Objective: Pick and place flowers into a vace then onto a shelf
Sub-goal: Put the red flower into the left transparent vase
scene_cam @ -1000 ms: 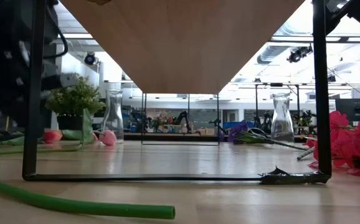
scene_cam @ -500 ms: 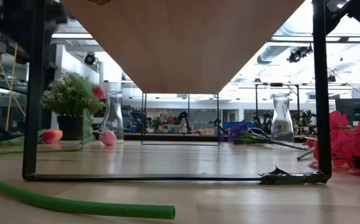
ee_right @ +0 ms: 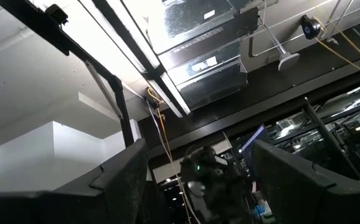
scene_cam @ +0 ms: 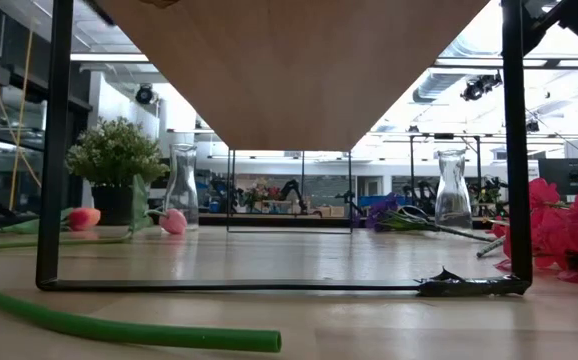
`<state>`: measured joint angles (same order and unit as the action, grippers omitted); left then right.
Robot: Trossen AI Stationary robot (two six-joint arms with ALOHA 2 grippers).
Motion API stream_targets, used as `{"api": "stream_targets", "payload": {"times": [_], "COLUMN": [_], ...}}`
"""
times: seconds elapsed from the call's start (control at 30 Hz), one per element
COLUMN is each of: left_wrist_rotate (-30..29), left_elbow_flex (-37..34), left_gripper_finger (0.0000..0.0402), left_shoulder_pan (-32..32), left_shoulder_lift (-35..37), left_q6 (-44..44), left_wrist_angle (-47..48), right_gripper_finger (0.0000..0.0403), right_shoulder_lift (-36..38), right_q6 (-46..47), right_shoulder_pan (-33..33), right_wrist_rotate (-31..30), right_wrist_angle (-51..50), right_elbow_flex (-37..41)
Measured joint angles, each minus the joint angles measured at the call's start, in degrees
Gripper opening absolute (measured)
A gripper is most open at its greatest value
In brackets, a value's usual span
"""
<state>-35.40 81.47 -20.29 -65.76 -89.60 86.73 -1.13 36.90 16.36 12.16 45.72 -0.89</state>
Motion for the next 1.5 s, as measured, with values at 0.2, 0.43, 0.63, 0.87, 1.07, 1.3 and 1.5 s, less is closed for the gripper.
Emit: {"api": "stream_targets", "payload": {"times": [0.2, 0.43, 0.63, 0.87, 1.07, 1.3, 1.5], "left_wrist_rotate": [-7.66, -14.12, -18.54, -25.37, -32.36, -41.21, -48.34], "left_elbow_flex": [3.96, 4.98, 4.98, 4.98, 4.98, 4.98, 4.98], "left_gripper_finger": [0.0032, 0.0032, 0.0032, 0.0032, 0.0032, 0.0032, 0.0032], "left_shoulder_pan": [0.02, 0.02, 0.02, 0.02, 0.04, 0.04, 0.09], "left_shoulder_lift": [-0.02, -0.02, -0.02, -0.02, -0.02, -0.02, -0.5], "left_q6": [7.62, 18.32, 27.9, 41.93, 49.15, 51.01, 50.89], "left_wrist_angle": [-5.75, -16.02, -24.12, -31.51, -33.17, -33.1, -33.01], "right_gripper_finger": [0.0273, 0.0273, 0.0273, 0.0273, 0.0273, 0.0273, 0.0273], "right_shoulder_lift": [0.0, 0.0, 0.0, 0.0, 0.0, 0.0, 0.0], "right_q6": [3.25, 3.61, 3.62, 3.61, 1.27, -2.28, -7.35], "right_shoulder_pan": [-0.02, 0.0, 0.0, 0.0, 0.0, 0.0, 0.0], "right_wrist_rotate": [1.99, 1.93, 1.79, 1.75, 1.68, -3.06, -10.13], "right_wrist_angle": [-0.09, -0.09, -0.09, -0.09, -0.09, -0.08, -0.07], "right_elbow_flex": [-0.02, 0.0, -0.01, -0.02, -0.02, 0.0, -0.02]}}
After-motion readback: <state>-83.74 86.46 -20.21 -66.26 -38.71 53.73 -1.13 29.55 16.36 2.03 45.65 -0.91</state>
